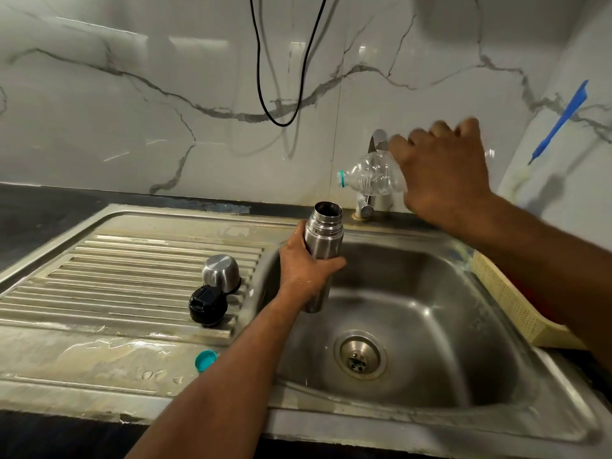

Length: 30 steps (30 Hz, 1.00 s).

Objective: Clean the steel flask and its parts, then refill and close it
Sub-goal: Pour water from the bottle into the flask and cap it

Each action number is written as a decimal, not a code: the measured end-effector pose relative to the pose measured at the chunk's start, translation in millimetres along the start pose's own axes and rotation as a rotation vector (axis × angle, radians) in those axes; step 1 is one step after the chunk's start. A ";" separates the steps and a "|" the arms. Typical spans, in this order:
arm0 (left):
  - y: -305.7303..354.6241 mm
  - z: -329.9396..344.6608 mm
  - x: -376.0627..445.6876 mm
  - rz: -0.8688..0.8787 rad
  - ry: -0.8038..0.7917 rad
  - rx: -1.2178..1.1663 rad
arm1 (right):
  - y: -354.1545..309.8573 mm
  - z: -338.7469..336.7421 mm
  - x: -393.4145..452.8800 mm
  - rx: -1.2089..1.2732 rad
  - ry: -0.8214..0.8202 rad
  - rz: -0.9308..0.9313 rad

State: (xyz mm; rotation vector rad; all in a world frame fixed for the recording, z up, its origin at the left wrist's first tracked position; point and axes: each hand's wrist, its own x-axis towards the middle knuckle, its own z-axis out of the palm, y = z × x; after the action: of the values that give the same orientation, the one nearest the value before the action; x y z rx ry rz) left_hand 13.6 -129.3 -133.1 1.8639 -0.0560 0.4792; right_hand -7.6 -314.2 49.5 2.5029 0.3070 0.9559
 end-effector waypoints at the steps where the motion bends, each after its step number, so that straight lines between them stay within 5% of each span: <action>1: 0.2 -0.5 0.6 0.002 0.004 0.002 | -3.3 8.2 -7.3 0.092 -0.070 0.085; 7: 4.2 -4.4 3.1 -0.026 0.041 0.047 | -30.3 60.3 -50.3 0.815 -0.319 0.598; 12: 13.9 -9.4 3.9 -0.025 0.045 0.058 | -77.8 109.4 -77.2 1.137 -0.267 0.801; 30: 65.4 -91.5 72.3 -0.079 0.217 -0.030 | -99.2 134.6 -84.1 1.197 -0.265 0.690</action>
State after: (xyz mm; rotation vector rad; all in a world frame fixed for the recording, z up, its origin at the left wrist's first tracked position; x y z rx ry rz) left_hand 34.8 -53.8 -24.8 1.7674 0.1547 0.6194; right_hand 16.5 -300.3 -135.5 3.9530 -0.1746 0.7222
